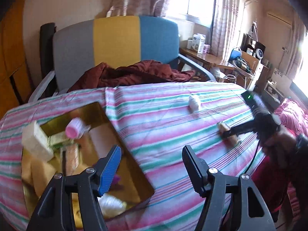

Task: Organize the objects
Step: 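Grasp the cracker packet with the right gripper while the left gripper grasps the white ball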

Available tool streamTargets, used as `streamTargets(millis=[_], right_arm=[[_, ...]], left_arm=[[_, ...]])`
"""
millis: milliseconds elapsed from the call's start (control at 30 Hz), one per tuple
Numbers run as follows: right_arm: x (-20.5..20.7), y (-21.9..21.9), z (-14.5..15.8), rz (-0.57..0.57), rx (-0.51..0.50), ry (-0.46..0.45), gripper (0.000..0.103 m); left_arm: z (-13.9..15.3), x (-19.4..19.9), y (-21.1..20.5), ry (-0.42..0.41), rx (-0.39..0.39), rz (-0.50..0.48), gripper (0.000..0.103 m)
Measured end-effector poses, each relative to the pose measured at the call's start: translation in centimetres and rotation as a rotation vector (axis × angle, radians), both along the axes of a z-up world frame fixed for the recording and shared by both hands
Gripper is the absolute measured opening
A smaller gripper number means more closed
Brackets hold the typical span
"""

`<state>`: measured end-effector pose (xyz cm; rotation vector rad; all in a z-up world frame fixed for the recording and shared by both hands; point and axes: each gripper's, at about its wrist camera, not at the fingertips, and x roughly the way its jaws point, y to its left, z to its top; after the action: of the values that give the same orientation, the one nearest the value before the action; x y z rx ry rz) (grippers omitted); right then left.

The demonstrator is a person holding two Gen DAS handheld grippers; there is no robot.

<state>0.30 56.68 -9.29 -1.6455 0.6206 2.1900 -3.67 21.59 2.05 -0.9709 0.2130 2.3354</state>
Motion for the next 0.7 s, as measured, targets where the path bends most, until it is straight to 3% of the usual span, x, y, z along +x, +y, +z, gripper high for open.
streamTargets(millis=[133,433,567,700], right_arm=[[0.4,0.4,0.5,-0.028,0.004,0.022,0.046],[-0.1,0.0,0.7,0.003,0.041,-0.003,0.049],[-0.2,0.2,0.9,0.005,0.032,0.0,0.052],[-0.3,0.2,1.0,0.017,0.024,0.002,0.057]], left_arm=[[-0.3,-1.2,3.4,-0.018,-0.016,-0.055,0.067],[-3.2,-5.9,12.0,-0.159,-0.028,-0.13,0.066],[-4.1,-8.1,16.0,-0.144,-0.064,-0.152,0.063],[-5.5,-10.5,19.8,-0.188,-0.071,-0.179,0.063]])
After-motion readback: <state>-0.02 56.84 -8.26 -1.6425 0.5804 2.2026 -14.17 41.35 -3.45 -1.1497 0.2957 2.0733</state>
